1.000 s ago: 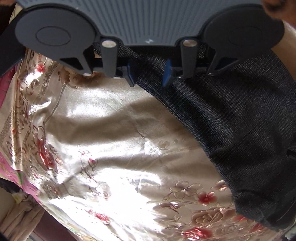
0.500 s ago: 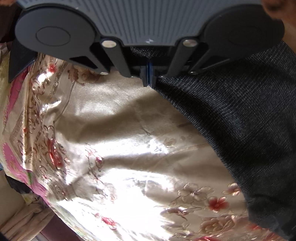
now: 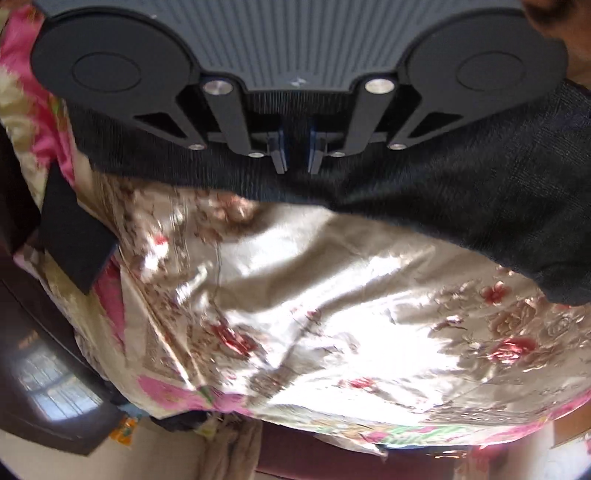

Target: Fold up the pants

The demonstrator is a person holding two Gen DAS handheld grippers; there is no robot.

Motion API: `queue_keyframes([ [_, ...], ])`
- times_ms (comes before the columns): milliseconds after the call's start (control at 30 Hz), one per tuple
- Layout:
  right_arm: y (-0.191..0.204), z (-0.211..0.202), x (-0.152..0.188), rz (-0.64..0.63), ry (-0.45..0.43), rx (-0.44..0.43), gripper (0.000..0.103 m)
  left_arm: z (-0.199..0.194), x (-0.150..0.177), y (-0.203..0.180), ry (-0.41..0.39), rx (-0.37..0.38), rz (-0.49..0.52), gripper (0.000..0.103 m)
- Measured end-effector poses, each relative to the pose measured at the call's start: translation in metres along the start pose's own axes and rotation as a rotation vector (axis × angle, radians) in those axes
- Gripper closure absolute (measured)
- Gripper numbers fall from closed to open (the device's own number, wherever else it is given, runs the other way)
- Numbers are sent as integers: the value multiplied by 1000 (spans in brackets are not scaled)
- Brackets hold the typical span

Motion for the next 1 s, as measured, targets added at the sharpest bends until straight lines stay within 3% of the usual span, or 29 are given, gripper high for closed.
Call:
queue_keyframes([
  [100, -51, 2, 47, 205, 52, 131, 94, -7, 7, 0, 31, -12, -1, 31],
  [167, -91, -14, 61, 415, -9, 169, 93, -11, 10, -3, 52, -23, 13, 30],
  [200, -109, -22, 64, 505, -35, 200, 85, -13, 11, -6, 65, -28, 31, 30],
  [233, -126, -33, 66, 574, -83, 227, 84, -14, 10, -10, 74, -32, 50, 30],
  [300, -143, -47, 57, 584, -180, 226, 86, -15, 6, -20, 87, -43, 108, 30],
  [333, -150, -47, 52, 573, -188, 253, 86, -14, 3, -26, 94, -45, 136, 30],
  [400, -166, -36, 53, 676, -136, 261, 76, -13, -7, -35, 92, -44, 164, 30],
  [533, -188, -10, 66, 922, -123, 175, 69, -9, -25, -53, 78, -27, 183, 30],
  [600, -191, -12, 69, 970, -190, 140, 73, -9, -30, -62, 75, -11, 205, 30],
  [700, -199, -20, 63, 924, -252, 161, 86, -4, -30, -70, 93, 5, 236, 30],
  [767, -210, -27, 58, 941, -295, 152, 86, 0, -28, -73, 105, 12, 245, 30],
  [867, -224, -22, 56, 988, -286, 136, 82, 4, -26, -74, 116, 18, 237, 30],
  [933, -230, -14, 59, 1013, -252, 125, 70, 6, -25, -77, 118, 26, 234, 30],
  [1000, -234, -7, 61, 1075, -254, 87, 66, 7, -24, -79, 118, 32, 237, 30],
])
Point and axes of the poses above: each gripper's, at about its wrist camera, not at the fingertips, and z roughly the way its jaws point, y to its left, x to its underside, the point moved 10 cm from there along z, roughly the way its jaws point, and after that the axes turned 9 degrees about z, right-handed, at the moved point
